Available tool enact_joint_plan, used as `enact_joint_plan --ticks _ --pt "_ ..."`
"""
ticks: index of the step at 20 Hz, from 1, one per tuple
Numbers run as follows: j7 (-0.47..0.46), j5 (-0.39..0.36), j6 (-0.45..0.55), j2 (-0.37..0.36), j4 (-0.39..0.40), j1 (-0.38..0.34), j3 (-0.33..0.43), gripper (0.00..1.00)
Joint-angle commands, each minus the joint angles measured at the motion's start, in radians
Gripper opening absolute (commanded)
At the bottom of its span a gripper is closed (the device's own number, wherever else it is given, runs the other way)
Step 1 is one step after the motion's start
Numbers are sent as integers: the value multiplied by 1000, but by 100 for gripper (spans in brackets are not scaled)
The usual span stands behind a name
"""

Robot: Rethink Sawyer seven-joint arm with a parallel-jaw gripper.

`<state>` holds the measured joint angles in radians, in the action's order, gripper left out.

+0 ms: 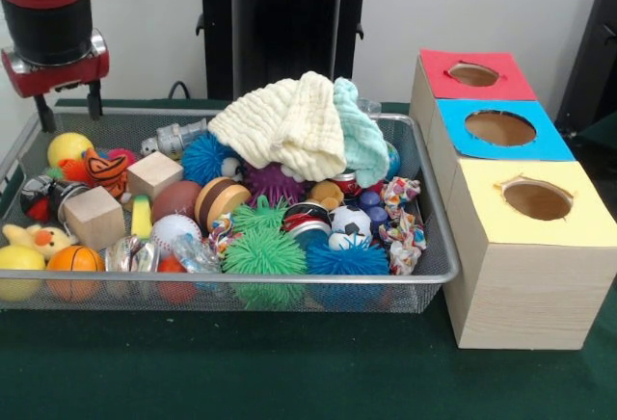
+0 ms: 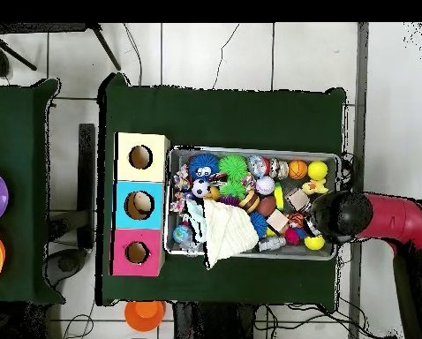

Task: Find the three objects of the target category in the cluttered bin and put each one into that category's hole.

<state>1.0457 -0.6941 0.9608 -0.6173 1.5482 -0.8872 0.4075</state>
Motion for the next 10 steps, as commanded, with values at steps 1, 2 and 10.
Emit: enact_joint_plan --ticks 1,2,10 --pt "-224 27 15 -16 50 -82 81 100" --pt "-229 26 16 -20 54 -89 81 100" --pt "-218 7 2 -35 96 -129 109 100"
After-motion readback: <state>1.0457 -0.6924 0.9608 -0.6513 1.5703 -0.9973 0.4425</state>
